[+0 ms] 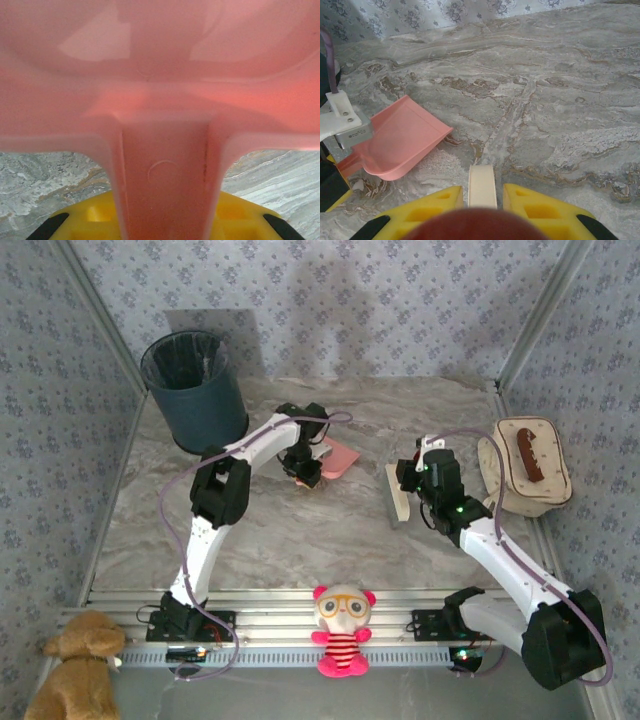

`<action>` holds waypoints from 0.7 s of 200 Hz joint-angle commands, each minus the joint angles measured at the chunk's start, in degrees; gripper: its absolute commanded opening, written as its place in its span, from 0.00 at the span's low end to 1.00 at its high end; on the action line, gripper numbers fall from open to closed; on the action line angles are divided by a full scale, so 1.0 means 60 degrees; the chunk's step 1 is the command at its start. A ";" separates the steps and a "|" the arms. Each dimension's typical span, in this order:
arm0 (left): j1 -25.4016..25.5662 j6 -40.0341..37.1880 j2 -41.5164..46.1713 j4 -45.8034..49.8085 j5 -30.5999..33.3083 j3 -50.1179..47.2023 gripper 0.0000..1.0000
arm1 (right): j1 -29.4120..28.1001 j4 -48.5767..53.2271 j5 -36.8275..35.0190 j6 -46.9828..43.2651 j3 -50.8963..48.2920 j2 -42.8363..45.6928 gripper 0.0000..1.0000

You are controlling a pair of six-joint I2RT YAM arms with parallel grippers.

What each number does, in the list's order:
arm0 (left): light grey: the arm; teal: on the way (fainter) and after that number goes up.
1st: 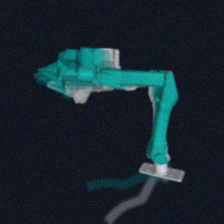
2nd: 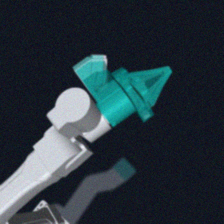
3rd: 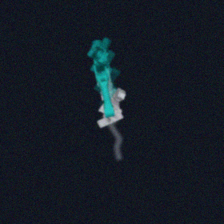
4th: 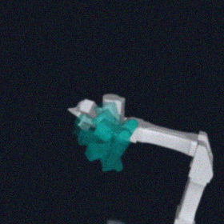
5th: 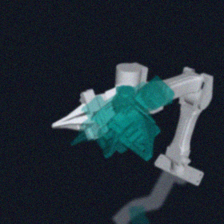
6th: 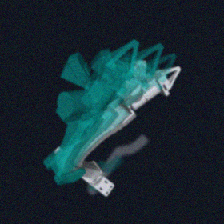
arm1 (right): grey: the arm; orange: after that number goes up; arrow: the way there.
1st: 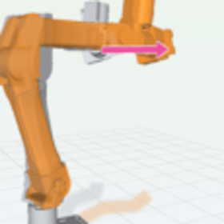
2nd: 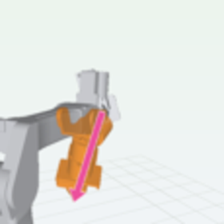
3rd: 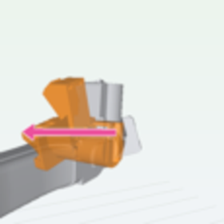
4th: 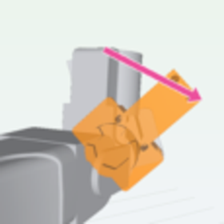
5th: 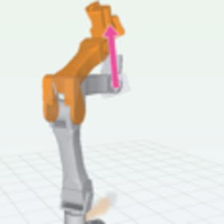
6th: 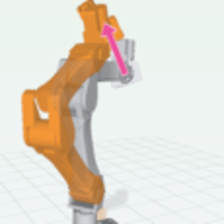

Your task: Sweep away the paper scraps from the table

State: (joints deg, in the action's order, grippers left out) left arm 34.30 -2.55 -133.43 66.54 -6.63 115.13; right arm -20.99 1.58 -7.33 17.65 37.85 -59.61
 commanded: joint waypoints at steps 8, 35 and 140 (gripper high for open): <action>0.0077 -0.0190 -0.0244 0.0349 -0.0097 0.0105 0.00 | 0.0056 -0.0128 -0.0162 0.0208 -0.0105 0.0195 0.00; 0.0070 -0.0206 -0.0334 0.0378 -0.0080 0.0074 0.02 | 0.0048 -0.0134 -0.0162 0.0208 -0.0111 0.0198 0.00; 0.0084 -0.0172 -0.0347 0.0293 0.0131 -0.0165 0.21 | 0.0082 -0.0148 -0.0140 0.0196 -0.0168 0.0242 0.00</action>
State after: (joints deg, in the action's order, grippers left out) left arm 34.30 -2.61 -135.02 67.09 -6.37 115.13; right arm -20.95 1.61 -7.31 17.67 37.32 -59.59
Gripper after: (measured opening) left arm 0.263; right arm 0.253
